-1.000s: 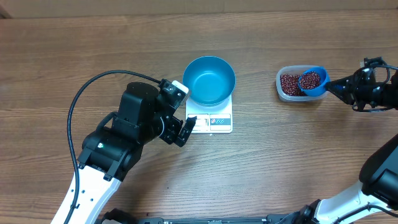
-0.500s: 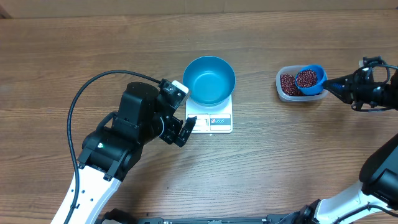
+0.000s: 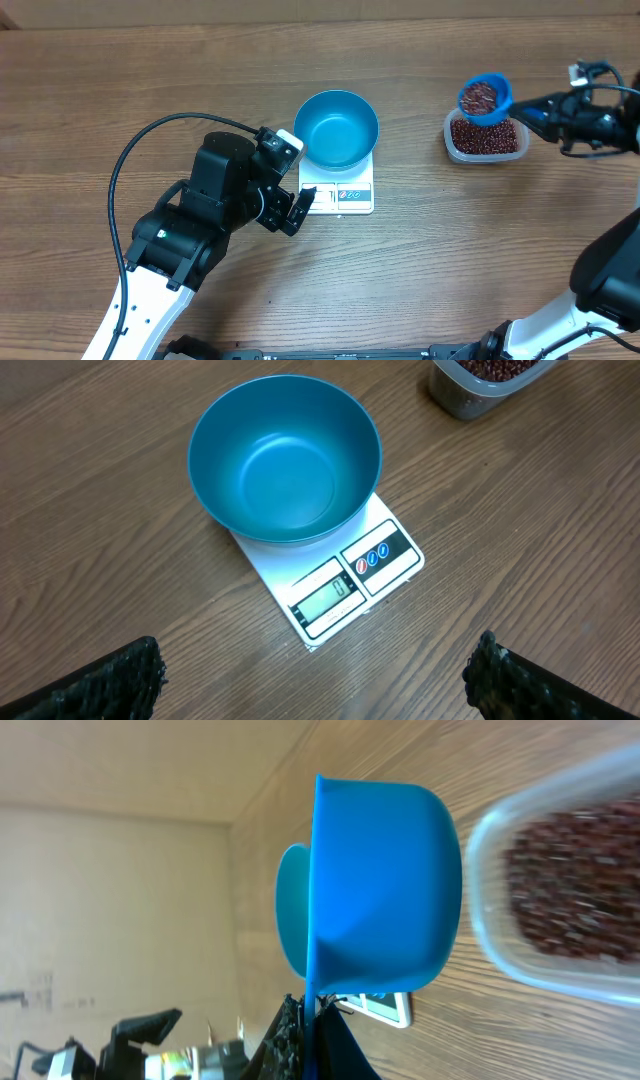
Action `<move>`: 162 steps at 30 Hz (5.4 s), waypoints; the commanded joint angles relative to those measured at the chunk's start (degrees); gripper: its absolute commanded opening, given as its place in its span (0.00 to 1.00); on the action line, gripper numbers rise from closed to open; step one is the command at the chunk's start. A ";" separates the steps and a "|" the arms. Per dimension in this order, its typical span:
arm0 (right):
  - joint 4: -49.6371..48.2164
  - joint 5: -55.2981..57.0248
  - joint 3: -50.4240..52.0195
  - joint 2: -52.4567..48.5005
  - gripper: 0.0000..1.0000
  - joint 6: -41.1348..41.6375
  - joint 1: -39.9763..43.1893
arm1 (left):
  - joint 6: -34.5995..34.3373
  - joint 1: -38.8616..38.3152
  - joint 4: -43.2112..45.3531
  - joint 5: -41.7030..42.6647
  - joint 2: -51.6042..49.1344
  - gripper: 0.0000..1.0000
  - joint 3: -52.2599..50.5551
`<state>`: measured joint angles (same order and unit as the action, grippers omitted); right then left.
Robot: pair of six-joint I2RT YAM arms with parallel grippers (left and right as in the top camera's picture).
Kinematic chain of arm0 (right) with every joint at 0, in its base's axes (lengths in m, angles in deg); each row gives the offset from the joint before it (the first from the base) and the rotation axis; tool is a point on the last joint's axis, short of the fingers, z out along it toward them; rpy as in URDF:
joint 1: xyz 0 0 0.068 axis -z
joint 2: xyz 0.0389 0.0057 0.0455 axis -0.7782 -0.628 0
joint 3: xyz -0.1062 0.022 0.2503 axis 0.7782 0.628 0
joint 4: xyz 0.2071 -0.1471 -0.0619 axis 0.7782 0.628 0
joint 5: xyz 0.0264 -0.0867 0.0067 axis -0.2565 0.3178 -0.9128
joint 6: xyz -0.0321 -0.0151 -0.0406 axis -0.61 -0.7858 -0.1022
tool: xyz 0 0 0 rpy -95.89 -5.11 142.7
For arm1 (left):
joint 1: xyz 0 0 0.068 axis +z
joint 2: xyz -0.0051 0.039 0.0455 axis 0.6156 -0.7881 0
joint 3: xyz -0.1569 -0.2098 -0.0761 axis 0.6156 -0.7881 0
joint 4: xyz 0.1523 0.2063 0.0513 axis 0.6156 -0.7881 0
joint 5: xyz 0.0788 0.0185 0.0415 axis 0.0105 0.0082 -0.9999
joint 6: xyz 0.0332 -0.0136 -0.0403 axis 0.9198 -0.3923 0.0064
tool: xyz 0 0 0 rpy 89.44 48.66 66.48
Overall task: Scoop item into bowl and weigh 150g on scale
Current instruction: 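Carry the filled scoop with the right gripper over the teal bowl, then tip the scoop with the right gripper to pour beans into bowl, then move the empty blue scoop with the right gripper back to the bean tub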
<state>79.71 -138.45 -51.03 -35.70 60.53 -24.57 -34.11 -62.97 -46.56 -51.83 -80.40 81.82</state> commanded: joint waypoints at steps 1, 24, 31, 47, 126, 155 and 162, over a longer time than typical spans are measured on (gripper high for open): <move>-0.02 -3.41 -4.28 0.48 0.04 -0.26 -3.98 | 1.11 0.24 0.04 0.87 -0.13 1.00 -0.24; -12.09 15.30 -9.14 0.48 0.04 12.96 -32.30 | 1.11 0.24 0.04 0.87 -0.13 1.00 -0.24; -12.76 28.35 -9.11 0.48 0.04 15.93 -38.05 | 1.11 0.24 0.04 0.87 -0.13 0.99 -0.24; -15.02 53.07 -9.11 0.46 0.04 18.67 -48.87 | 1.14 0.24 0.04 0.87 -0.13 1.00 -0.24; -15.93 92.21 -16.52 7.48 0.04 18.67 -60.37 | 1.11 0.24 0.04 0.87 -0.13 1.00 -0.24; -3.37 93.70 -9.70 8.13 0.04 22.14 -40.28 | 1.11 0.24 0.07 0.87 -0.13 1.00 -0.24; -5.81 94.20 -1.53 8.07 0.04 22.10 -40.26 | 1.11 0.24 0.04 0.87 -0.13 1.00 -0.24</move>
<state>74.86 -44.66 -54.88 -28.40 82.15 -65.05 -34.11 -62.97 -46.56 -51.81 -80.42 81.82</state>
